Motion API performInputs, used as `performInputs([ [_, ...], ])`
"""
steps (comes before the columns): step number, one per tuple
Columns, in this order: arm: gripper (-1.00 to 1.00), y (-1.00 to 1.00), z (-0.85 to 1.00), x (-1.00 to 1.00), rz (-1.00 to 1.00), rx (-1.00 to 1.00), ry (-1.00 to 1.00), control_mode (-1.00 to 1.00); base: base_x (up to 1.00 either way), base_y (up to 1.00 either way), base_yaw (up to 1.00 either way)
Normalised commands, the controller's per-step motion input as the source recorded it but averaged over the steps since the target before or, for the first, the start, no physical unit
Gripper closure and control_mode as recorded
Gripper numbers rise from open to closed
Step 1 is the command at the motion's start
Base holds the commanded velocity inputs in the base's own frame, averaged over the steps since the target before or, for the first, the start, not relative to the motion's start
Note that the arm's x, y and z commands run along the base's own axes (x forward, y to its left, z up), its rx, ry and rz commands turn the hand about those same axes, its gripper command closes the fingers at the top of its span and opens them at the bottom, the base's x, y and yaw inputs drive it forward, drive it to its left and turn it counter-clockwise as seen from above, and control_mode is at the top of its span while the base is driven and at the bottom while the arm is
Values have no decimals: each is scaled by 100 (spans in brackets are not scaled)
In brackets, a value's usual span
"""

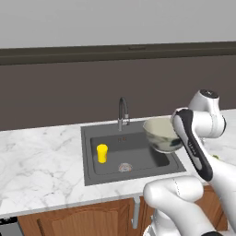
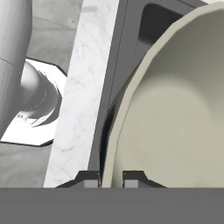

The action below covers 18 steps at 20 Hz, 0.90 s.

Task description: Remove the broccoli and sweet potato from the sink. Then move the bowl and cup from the counter to the sink for washing.

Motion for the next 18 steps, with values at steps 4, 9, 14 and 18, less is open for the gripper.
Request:
performInputs([
  [4, 100, 28, -9, 2, 1, 3, 8, -100, 0, 0, 0],
  [9, 100, 27, -9, 5, 0, 1, 8, -100, 0, 0, 0],
  [14, 100, 22, -10, 10, 0, 1, 9, -100, 0, 0, 0],
  [18, 100, 11, -10, 12, 0, 0, 7, -100, 0, 0, 0],
])
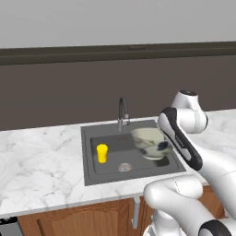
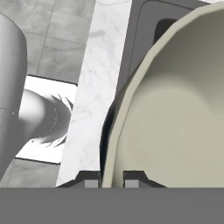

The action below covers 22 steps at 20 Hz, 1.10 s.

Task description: Remove the broccoli and sweet potato from the sink. Then move the bowl and cup from the counter to the sink for washing.

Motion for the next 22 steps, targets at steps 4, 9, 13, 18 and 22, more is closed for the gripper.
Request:
performInputs([
  [4, 100, 6, -12, 10, 0, 0, 4, -100, 0, 0, 0],
  [9, 100, 2, -12, 11, 0, 0, 0, -100, 0, 0, 0],
  [13, 100, 0, -9, 9, 2, 0, -1, -100, 0, 0, 0],
  [18, 100, 0, -6, 0, 6, 0, 0, -100, 0, 0, 0],
  [22, 100, 3, -8, 8, 2, 0, -1, -100, 0, 0, 0],
])
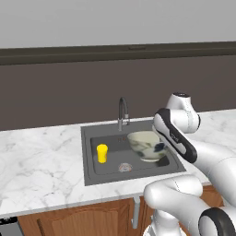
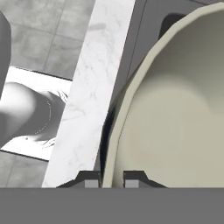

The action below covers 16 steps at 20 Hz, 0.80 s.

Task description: Remove the broccoli and sweet potato from the sink. Then move the bowl and cup from the counter to the sink for washing.

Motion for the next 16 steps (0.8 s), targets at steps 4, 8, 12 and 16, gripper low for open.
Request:
performInputs([
  [4, 100, 6, -8, 15, 0, 0, -4, -100, 0, 0, 0],
  [8, 100, 7, -8, 16, 0, 0, -4, -100, 0, 0, 0],
  [12, 100, 5, -10, 17, 0, 0, -1, -100, 0, 0, 0],
  [16, 100, 4, -12, 18, 0, 0, 0, -100, 0, 0, 0],
])
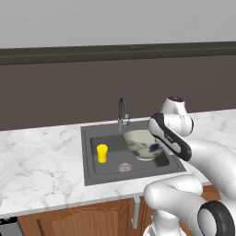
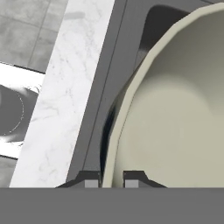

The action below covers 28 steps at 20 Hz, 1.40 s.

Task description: Remove the broccoli and sweet potato from the sink. Then move the bowl and cup from the counter to the sink for washing.

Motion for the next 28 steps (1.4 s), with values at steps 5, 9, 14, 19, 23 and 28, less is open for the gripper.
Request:
performInputs([
  [5, 100, 2, -12, 20, 0, 0, 0, -100, 0, 0, 0],
  [9, 100, 3, -13, 19, 0, 0, 0, -100, 0, 0, 0],
  [14, 100, 1, -15, 18, 0, 0, 0, -100, 0, 0, 0],
  [19, 100, 0, -16, 15, 0, 0, 0, -100, 0, 0, 0],
  [23, 100, 0, -18, 10, 0, 0, 0, -100, 0, 0, 0],
  [28, 100, 0, -18, 11, 0, 0, 0, -100, 0, 0, 0],
])
